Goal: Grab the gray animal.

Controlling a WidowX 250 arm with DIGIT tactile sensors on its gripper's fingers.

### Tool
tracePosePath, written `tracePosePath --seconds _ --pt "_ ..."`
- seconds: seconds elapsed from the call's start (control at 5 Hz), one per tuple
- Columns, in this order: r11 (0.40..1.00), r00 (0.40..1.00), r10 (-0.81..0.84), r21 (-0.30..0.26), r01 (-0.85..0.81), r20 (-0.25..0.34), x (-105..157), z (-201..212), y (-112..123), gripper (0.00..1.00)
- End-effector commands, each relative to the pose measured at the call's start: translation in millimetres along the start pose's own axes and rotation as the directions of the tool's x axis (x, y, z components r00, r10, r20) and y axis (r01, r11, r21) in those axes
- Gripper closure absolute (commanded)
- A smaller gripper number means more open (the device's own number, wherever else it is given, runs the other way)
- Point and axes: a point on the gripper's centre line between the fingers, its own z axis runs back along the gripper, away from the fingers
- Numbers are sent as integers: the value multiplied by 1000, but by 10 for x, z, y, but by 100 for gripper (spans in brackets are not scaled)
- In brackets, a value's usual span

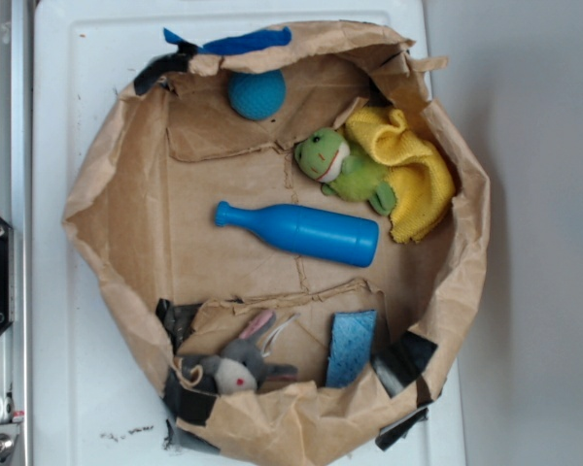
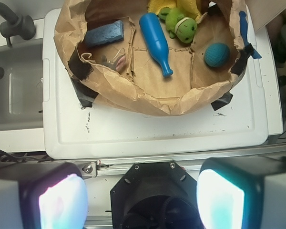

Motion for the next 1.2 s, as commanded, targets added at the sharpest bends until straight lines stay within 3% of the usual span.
tracePosePath --seconds 0.0,0.2,0.6,0.8,1.0 --pt "1000 1000 0 0 0 0 0 0 0 0" --pt "998 998 64 -1 -64 8 370 -31 33 0" --pt "999 999 38 -2 -38 28 779 -118 59 0" --pt "996 997 75 -56 -75 -1 907 -325 80 0" --pt "984 992 91 -144 -102 -82 856 -559 87 0"
